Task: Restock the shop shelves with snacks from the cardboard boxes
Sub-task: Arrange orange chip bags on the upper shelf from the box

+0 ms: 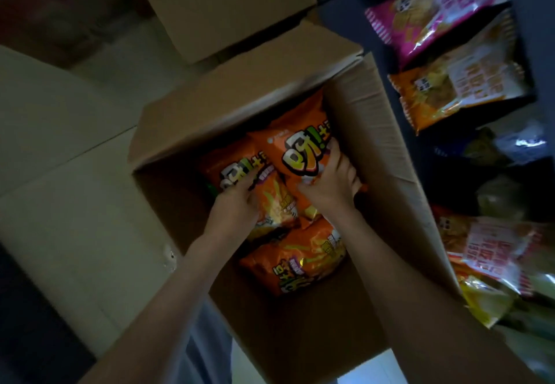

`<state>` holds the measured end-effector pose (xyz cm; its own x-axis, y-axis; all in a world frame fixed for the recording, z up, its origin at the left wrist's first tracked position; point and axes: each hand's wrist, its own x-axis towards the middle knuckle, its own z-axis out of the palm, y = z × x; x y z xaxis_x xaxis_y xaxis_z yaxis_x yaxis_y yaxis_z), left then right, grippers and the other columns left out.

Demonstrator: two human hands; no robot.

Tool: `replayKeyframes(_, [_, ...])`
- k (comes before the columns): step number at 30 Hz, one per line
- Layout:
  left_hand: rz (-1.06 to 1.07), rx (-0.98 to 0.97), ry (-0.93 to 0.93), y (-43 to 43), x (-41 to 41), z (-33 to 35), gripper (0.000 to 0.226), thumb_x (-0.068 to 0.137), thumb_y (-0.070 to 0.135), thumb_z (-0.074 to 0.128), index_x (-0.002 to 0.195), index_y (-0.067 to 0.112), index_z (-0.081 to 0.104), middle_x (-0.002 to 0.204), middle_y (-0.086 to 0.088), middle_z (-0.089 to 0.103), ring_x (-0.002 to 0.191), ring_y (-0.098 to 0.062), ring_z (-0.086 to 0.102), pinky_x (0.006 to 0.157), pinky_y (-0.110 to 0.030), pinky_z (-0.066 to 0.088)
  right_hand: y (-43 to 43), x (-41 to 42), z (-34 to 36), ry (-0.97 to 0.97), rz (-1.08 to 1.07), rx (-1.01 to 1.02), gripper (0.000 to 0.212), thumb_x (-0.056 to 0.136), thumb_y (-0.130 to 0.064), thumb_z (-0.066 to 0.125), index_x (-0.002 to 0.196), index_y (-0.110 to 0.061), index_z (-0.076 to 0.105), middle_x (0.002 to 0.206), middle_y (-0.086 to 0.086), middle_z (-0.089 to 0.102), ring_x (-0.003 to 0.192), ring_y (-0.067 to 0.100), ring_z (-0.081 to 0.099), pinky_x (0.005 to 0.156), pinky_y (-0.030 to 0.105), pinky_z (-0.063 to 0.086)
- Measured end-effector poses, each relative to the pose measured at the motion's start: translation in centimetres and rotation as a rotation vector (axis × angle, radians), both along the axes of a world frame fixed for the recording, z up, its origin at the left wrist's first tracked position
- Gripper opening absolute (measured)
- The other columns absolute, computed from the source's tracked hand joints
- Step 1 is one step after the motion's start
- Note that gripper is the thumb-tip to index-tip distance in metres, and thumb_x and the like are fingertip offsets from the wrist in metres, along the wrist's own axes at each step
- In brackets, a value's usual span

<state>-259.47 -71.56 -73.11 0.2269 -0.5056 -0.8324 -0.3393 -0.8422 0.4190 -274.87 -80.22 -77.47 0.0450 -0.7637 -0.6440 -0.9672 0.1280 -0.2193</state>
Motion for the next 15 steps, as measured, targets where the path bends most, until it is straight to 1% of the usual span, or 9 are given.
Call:
replayKeyframes(3, [0.069, 0.015, 0.057, -0.3, -0.2, 0.5, 0.047, 0.103, 0.020, 0.038, 0.149, 0.031, 0.031, 0.106, -0.008, 0.064, 0.052, -0.005, 0.048, 0.035, -0.021, 0.029, 0.3, 0.1, 0.7, 0.007, 0.016, -0.078, 0.101, 0.075, -0.032, 0.070, 0.153, -0.025, 0.005, 0.145, 0.010, 0.034, 0.134, 0.031, 0.026, 0.111, 0.048, 0.015])
replayKeyframes(5, [0.128, 0.006, 0.086, -0.7, -0.3, 0.8, 0.046, 0.103, 0.020, 0.039, 0.148, 0.031, 0.034, 0.098, -0.006, 0.063, 0.051, -0.008, 0.048, 0.036, -0.021, 0.029, 0.5, 0.1, 1.5, 0.009, 0.019, -0.086, 0.099, 0.077, -0.030, 0.070, 0.153, -0.026, 0.006, 0.144, 0.009, 0.037, 0.134, 0.030, 0.027, 0.111, 0.048, 0.016])
replayKeyframes(7, [0.203, 0.007, 0.125, -1.2, -0.4, 1.2, 0.045, 0.103, 0.022, 0.039, 0.146, 0.034, 0.036, 0.084, -0.001, 0.058, 0.054, -0.015, 0.051, 0.044, -0.026, 0.037, 0.9, 0.1, 2.5, 0.013, 0.015, -0.091, 0.099, 0.077, -0.031, 0.070, 0.153, -0.027, 0.006, 0.144, 0.009, 0.038, 0.135, 0.029, 0.027, 0.111, 0.048, 0.016])
replayKeyframes(10, [0.311, -0.003, 0.165, -2.0, -0.7, 2.4, 0.044, 0.100, 0.030, 0.045, 0.143, 0.035, 0.039, 0.074, 0.008, 0.052, 0.072, -0.017, 0.061, 0.060, -0.029, 0.048, 1.9, 0.4, 4.3, -0.022, -0.010, -0.136, 0.098, 0.078, -0.033, 0.070, 0.152, -0.027, 0.007, 0.144, 0.008, 0.038, 0.135, 0.028, 0.026, 0.113, 0.051, 0.015])
replayKeyframes(11, [0.344, -0.002, 0.177, -2.3, -0.8, 2.7, 0.046, 0.099, 0.033, 0.047, 0.144, 0.035, 0.038, 0.082, 0.010, 0.055, 0.089, -0.021, 0.063, 0.073, -0.031, 0.050, 2.4, 0.6, 4.9, -0.039, -0.020, -0.151, 0.098, 0.078, -0.035, 0.070, 0.152, -0.027, 0.007, 0.145, 0.007, 0.037, 0.136, 0.027, 0.025, 0.113, 0.051, 0.015])
replayKeyframes(12, [0.373, 0.012, 0.185, -2.6, -1.0, 3.0, 0.048, 0.098, 0.037, 0.049, 0.144, 0.035, 0.037, 0.098, 0.010, 0.057, 0.107, -0.024, 0.059, 0.084, -0.034, 0.047, 2.9, 0.7, 5.5, -0.057, -0.034, -0.164, 0.098, 0.078, -0.037, 0.070, 0.152, -0.026, 0.008, 0.146, 0.007, 0.037, 0.136, 0.027, 0.025, 0.113, 0.051, 0.016])
replayKeyframes(13, [0.400, 0.025, 0.197, -2.8, -1.2, 3.2, 0.051, 0.096, 0.041, 0.052, 0.144, 0.036, 0.036, 0.111, 0.009, 0.055, 0.115, -0.024, 0.053, 0.088, -0.035, 0.044, 3.3, 0.9, 6.1, -0.080, -0.050, -0.176, 0.097, 0.078, -0.040, 0.070, 0.153, -0.026, 0.009, 0.146, 0.006, 0.037, 0.136, 0.026, 0.025, 0.113, 0.050, 0.016])
replayKeyframes(14, [0.433, 0.024, 0.214, -2.9, -1.5, 3.5, 0.054, 0.093, 0.044, 0.056, 0.143, 0.037, 0.037, 0.117, 0.010, 0.053, 0.115, -0.022, 0.051, 0.089, -0.034, 0.042, 3.9, 1.2, 6.8, -0.103, -0.065, -0.181, 0.096, 0.079, -0.043, 0.069, 0.152, -0.026, 0.009, 0.147, 0.006, 0.036, 0.136, 0.026, 0.025, 0.112, 0.049, 0.016])
replayKeyframes(15, [0.487, 0.004, 0.247, -2.8, -1.9, 3.8, 0.057, 0.089, 0.046, 0.061, 0.141, 0.038, 0.038, 0.114, 0.014, 0.053, 0.112, -0.018, 0.052, 0.090, -0.033, 0.042, 4.4, 1.5, 7.4, -0.123, -0.076, -0.182, 0.096, 0.079, -0.047, 0.068, 0.152, -0.026, 0.009, 0.146, 0.005, 0.037, 0.136, 0.025, 0.025, 0.112, 0.049, 0.016])
